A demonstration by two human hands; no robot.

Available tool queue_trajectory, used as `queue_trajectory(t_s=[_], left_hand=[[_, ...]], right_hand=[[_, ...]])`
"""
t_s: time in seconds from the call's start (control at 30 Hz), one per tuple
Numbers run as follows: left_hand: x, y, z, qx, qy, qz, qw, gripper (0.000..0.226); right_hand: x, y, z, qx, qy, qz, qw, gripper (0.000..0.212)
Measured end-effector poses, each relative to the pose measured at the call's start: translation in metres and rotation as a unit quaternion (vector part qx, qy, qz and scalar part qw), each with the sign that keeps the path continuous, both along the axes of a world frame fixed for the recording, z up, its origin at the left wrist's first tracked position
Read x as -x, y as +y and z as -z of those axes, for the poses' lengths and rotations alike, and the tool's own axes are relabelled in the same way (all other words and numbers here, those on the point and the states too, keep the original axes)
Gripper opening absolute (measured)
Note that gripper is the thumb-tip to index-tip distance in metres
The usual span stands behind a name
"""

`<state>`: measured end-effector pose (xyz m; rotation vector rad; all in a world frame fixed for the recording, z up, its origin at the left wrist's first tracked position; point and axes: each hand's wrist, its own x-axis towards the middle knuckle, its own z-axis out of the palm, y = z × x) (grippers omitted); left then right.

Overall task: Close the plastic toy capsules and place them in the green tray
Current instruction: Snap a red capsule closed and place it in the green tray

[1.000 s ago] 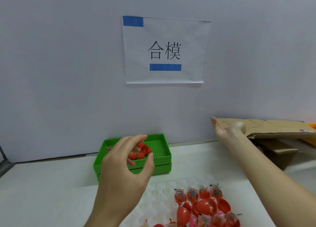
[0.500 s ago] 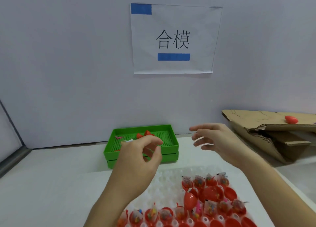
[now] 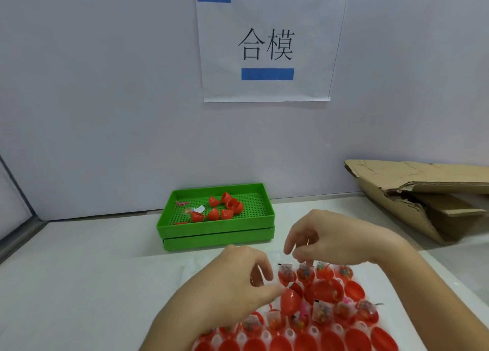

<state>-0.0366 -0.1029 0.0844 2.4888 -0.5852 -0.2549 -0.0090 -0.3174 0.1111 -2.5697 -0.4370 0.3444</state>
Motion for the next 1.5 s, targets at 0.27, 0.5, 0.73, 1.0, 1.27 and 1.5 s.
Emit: queue_trajectory(t_s=[0.27,0.5,0.73,1.0,1.27,1.5], left_hand=[[0.009,-0.022,0.014,-0.076,-0.004,-0.025,0.997,0.051],[0.01,-0.025,0.016,-0.063,-0.021,-0.022,0.998,0.028],[0.001,-0.006,0.004,0.032,0.002,-0.014,0.999,0.014],[-0.008,0.016,-0.008,0.104,-0.017,-0.026,0.994,0.007],[-0.007,0.021,-0.017,0.187,-0.036,-0.035,0.981,0.008],[-0.007,0.02,-0.017,0.231,-0.002,-0.056,0.971,0.018]], right_hand=[[-0.003,0.003,0.005,0.002,-0.018,-0.002,1.0,0.015],[-0.002,0.006,0.005,-0.003,-0.02,-0.005,1.0,0.016],[-0.002,0.005,0.003,-0.018,-0.008,-0.004,1.0,0.023],[0.001,0.009,0.0,-0.095,0.035,-0.05,0.994,0.029],[0.003,0.017,-0.003,-0.164,-0.007,-0.049,0.985,0.024],[0.001,0.018,-0.005,-0.221,-0.066,-0.033,0.973,0.026]])
